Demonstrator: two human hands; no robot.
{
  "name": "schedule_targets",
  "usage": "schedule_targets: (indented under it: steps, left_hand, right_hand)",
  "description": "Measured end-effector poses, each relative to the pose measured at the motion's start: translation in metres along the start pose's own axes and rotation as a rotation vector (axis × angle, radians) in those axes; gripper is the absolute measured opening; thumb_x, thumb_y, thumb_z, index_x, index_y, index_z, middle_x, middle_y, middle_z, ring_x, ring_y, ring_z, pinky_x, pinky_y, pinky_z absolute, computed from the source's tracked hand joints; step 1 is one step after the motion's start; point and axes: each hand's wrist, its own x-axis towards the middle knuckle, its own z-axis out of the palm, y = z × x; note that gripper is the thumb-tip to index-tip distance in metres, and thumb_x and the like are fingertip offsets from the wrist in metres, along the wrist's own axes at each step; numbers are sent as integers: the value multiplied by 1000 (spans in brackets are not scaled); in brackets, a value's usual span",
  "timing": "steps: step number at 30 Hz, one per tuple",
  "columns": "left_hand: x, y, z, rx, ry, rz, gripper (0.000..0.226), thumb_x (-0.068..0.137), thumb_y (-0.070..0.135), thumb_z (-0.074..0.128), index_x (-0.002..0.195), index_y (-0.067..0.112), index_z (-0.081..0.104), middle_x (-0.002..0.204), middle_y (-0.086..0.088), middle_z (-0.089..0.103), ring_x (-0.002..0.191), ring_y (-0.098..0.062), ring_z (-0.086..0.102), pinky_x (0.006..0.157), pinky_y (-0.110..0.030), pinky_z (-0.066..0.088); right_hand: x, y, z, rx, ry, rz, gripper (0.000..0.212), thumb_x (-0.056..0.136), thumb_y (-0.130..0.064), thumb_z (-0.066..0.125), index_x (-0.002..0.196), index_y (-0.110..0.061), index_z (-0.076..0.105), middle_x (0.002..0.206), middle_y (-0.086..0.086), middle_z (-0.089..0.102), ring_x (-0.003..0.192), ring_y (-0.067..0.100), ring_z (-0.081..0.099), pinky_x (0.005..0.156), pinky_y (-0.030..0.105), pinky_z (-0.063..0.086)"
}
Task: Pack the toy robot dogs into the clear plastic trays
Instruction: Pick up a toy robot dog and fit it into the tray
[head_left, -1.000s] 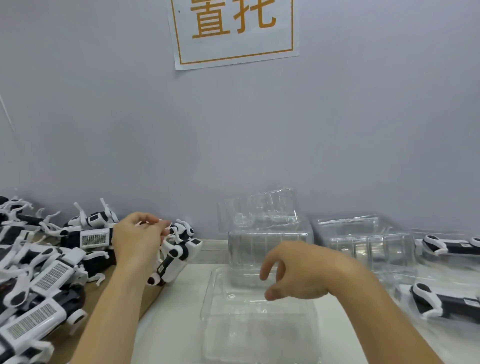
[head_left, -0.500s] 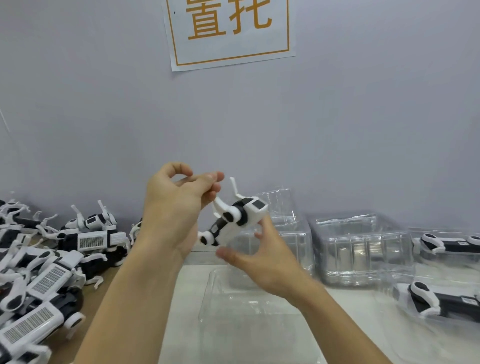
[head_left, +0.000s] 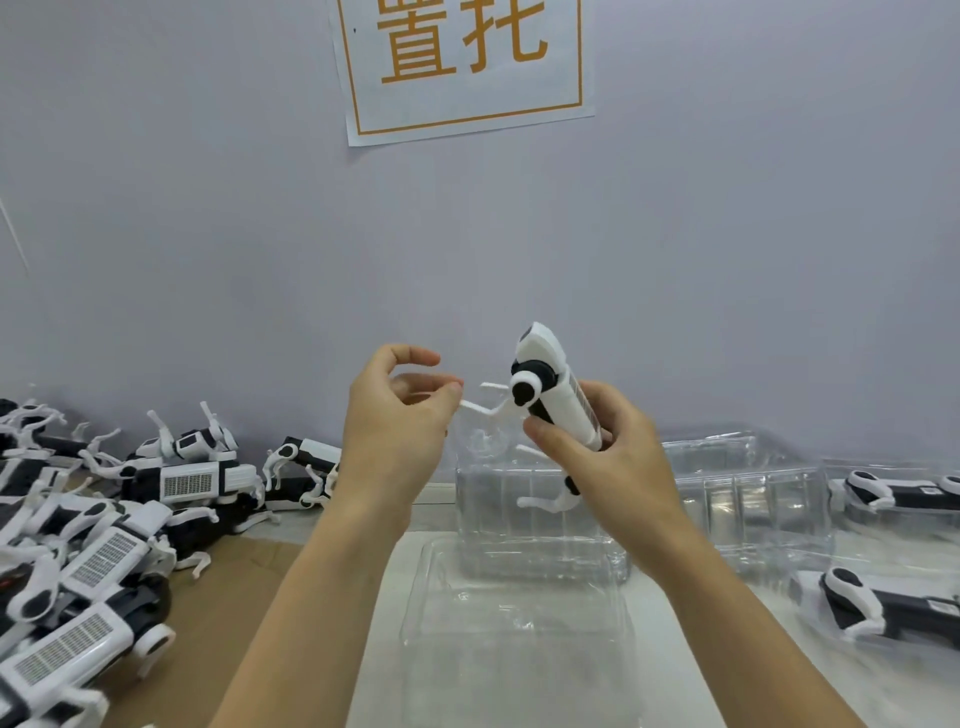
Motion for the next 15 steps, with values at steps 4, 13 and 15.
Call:
schedule_targets:
  steps: [4, 13, 15]
  left_hand:
    - [0, -2, -3, -56, -188, 114, 32, 89, 30, 63, 117, 43, 63, 121, 16, 66, 108, -1, 64, 91, -30, 53]
    - [0, -10, 1, 87, -523, 7, 16, 92, 34, 60, 97, 32, 75, 101, -5, 76, 98, -30, 70, 96, -48, 55]
    - [2, -13, 1, 67, -466, -27, 15, 97, 25, 63, 92, 26, 77, 95, -6, 77, 93, -28, 72, 91, -44, 57]
  right_hand:
    - [4, -5, -20, -76, -166, 32, 18, 84, -31, 79, 99, -33, 71, 76, -13, 63, 63, 0, 57, 54, 13, 43]
    - [4, -6, -21, -294, -470, 106, 23, 85, -39, 76, 106, -37, 65, 90, -14, 69, 69, 2, 62, 58, 15, 46]
    - [4, -3, -17, -352, -429, 85, 23, 86, -40, 74, 107, -37, 64, 95, -11, 69, 74, 5, 63, 63, 20, 50]
